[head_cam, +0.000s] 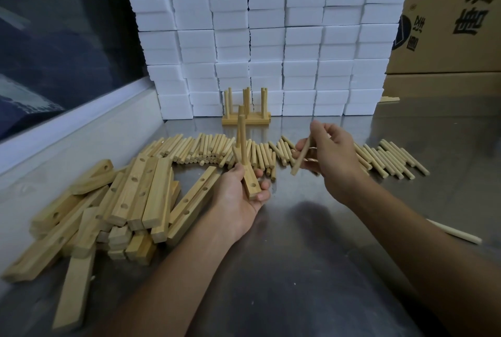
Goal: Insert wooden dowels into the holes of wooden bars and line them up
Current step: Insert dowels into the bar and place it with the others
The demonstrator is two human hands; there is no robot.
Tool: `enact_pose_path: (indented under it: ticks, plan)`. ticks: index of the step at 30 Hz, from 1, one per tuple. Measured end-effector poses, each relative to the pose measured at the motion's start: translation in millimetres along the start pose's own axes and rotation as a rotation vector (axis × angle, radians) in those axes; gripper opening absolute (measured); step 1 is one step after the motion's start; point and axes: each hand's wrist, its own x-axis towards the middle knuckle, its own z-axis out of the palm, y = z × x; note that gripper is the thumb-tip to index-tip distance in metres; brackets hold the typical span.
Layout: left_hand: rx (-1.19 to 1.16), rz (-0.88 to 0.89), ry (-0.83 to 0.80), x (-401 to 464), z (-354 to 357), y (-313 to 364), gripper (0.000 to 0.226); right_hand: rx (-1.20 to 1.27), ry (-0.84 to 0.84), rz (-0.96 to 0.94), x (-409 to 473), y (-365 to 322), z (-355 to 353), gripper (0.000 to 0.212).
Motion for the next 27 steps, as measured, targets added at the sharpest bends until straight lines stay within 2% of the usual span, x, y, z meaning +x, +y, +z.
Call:
enact_pose_path:
  ticks: [6, 10, 15, 17, 22, 27]
  plan:
    - [0.012, -0.005, 0.004, -1, 0, 0, 0.033, 0.096, -0.002, 0.066, -4, -6, 6, 0.026]
    - [0.003, -0.009, 0.000, -1, 1, 1, 0.031, 0.151, -0.021, 0.175, -5, -12, 8, 0.030]
    - [-0.006, -0.011, 0.003, 3, -1, 1, 0.033, -0.026, -0.018, 0.119, -9, -11, 13, 0.045]
    - [-0.013, -0.006, 0.004, 5, -2, 2, 0.034, -0.077, -0.108, 0.085, -11, -9, 13, 0.050]
    - [-0.025, 0.006, -0.041, 10, -4, 1, 0.036, -0.133, -0.395, 0.026, -21, -9, 18, 0.035]
    - [-0.016, 0.013, -0.109, 12, -7, 1, 0.042, -0.235, -0.505, -0.021, -25, -6, 23, 0.029]
